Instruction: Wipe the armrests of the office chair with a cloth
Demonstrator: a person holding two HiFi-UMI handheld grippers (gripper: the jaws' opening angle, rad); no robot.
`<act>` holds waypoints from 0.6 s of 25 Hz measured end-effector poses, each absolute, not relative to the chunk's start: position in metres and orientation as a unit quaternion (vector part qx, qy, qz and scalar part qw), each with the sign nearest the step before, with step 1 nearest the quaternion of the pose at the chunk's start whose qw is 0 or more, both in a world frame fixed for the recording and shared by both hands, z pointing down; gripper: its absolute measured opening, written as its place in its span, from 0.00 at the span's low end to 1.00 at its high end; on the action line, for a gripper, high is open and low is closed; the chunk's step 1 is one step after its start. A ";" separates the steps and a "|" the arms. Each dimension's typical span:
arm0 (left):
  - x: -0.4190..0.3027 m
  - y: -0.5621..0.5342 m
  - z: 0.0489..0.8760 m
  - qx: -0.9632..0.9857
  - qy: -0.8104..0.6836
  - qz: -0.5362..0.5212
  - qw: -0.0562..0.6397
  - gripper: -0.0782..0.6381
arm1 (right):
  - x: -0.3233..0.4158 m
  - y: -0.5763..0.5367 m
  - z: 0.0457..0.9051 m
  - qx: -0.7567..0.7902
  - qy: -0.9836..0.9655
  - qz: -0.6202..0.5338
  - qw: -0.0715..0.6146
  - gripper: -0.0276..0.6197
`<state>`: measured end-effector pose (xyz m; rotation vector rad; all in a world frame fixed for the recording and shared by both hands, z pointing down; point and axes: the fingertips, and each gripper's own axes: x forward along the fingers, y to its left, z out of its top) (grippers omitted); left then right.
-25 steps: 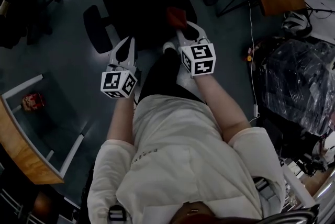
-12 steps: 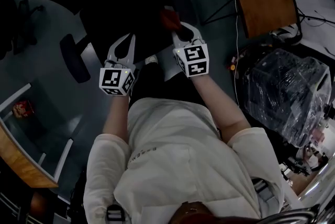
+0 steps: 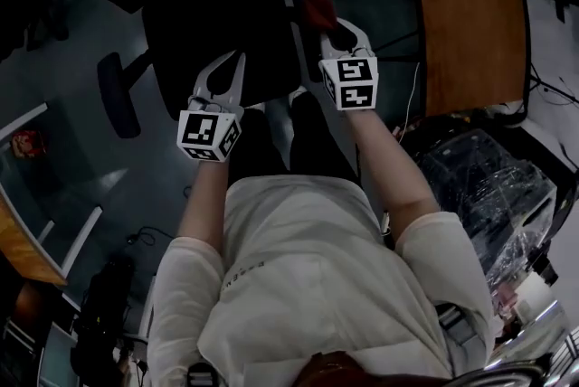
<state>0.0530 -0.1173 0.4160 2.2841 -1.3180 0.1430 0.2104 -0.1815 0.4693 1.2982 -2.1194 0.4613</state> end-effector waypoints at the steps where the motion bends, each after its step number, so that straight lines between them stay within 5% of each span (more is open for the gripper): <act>1: 0.055 -0.121 0.420 0.828 -0.496 0.046 0.257 0.13 | 0.214 -0.192 0.475 0.478 -0.805 0.162 0.312 0.11; 9: 0.086 -0.126 0.465 0.778 -0.550 0.040 0.302 0.13 | 0.206 -0.264 0.534 0.329 -0.853 0.006 0.406 0.11; 15: 0.083 -0.113 0.483 0.757 -0.569 0.049 0.318 0.13 | 0.174 -0.254 0.554 0.247 -0.876 0.010 0.414 0.11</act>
